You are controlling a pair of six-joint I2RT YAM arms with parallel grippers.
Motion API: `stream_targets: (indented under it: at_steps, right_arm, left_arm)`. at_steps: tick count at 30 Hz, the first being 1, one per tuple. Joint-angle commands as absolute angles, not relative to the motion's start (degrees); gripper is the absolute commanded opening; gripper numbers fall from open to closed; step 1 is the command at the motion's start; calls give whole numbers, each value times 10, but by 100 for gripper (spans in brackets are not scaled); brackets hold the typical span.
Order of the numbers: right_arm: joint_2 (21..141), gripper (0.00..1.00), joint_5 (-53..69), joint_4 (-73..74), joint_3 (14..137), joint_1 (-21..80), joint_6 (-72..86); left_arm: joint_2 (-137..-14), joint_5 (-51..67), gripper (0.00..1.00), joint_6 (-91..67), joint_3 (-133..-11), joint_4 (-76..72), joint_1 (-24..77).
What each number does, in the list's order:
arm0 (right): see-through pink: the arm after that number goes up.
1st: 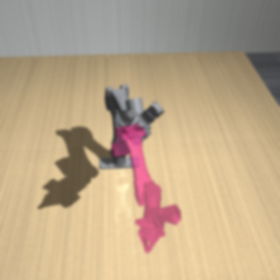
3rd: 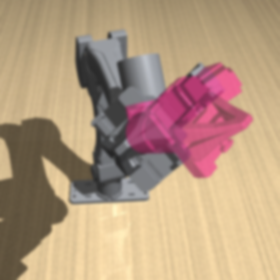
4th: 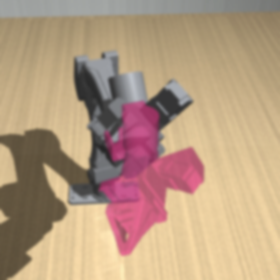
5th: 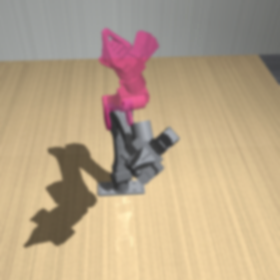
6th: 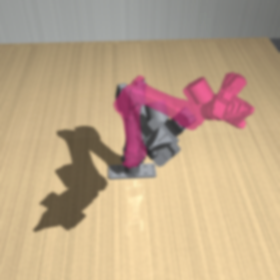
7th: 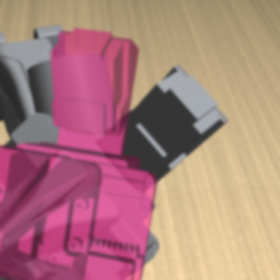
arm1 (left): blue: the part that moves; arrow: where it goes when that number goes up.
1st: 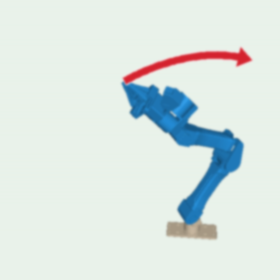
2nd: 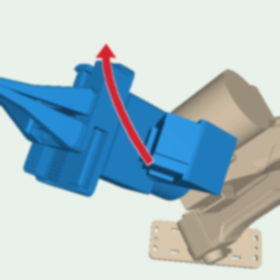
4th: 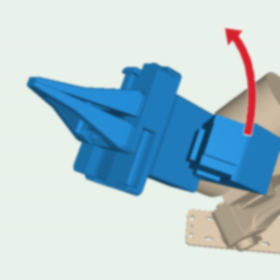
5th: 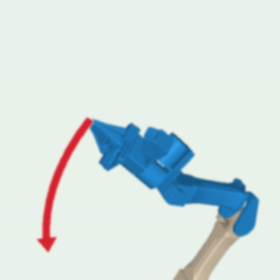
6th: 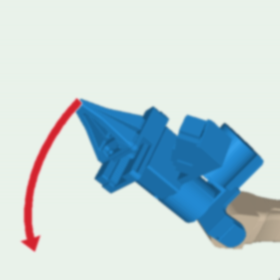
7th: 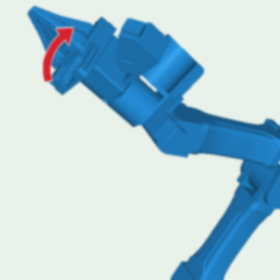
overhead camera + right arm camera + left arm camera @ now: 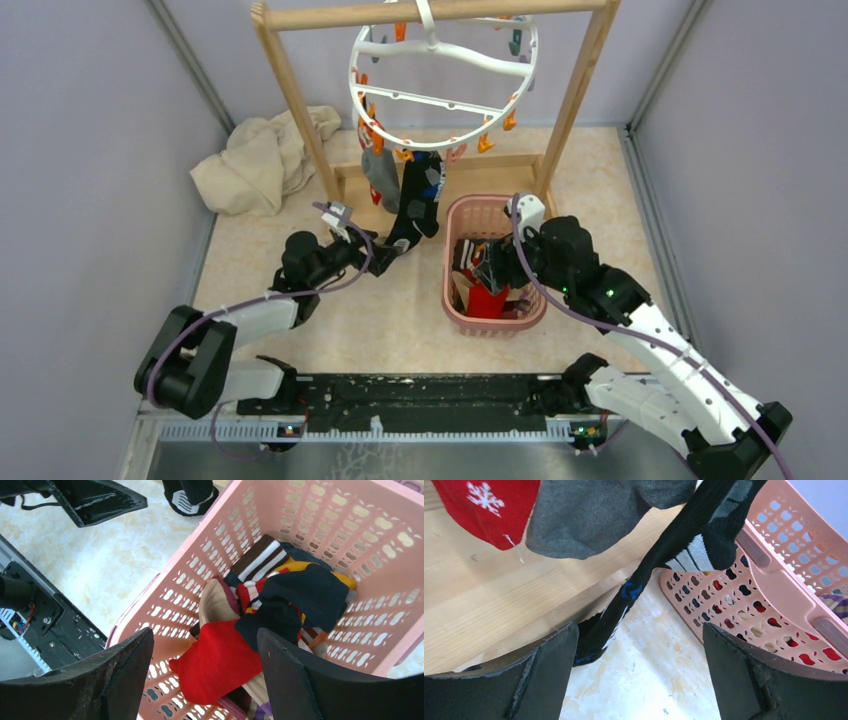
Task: Remove the socks clipped to the hanger
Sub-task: Remove the sock from the hanger.
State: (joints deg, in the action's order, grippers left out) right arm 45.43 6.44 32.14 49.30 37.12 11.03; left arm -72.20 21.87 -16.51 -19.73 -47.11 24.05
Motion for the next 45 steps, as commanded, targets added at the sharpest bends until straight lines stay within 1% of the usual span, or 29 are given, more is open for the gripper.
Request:
stream_targets:
  at_steps: [1, 8, 16, 18, 20, 21, 28, 30, 32, 38, 45]
  right_arm:
    - [444, 76, 85, 276, 491, 376, 121]
    - [439, 75, 91, 273, 492, 376, 127]
    - [437, 75, 93, 276, 493, 376, 130]
    - [438, 74, 93, 275, 494, 376, 130]
    - [440, 74, 93, 276, 494, 376, 131]
    - [441, 74, 93, 276, 496, 377, 131]
    - [447, 74, 92, 280, 502, 376, 127]
    - [450, 73, 93, 279, 502, 376, 127]
    - [451, 73, 94, 278, 502, 376, 127]
    - [454, 72, 95, 277, 506, 375, 128]
    - [462, 71, 90, 269, 531, 376, 129]
  left_arm:
    - [-772, 340, 99, -191, -241, -504, 226]
    - [-841, 356, 98, -169, -275, -522, 225]
    - [-884, 309, 96, -153, -279, -546, 226]
    - [-895, 313, 93, -155, -288, -547, 227]
    - [-905, 316, 85, -158, -294, -552, 226]
    - [-908, 316, 79, -158, -296, -553, 226]
    - [-920, 318, 19, -159, -324, -535, 226]
    - [-921, 323, 12, -159, -328, -529, 225]
    - [-921, 327, 1, -160, -331, -526, 226]
    - [-897, 324, 0, -160, -332, -493, 228]
    - [-812, 243, 0, -120, -326, -394, 274]
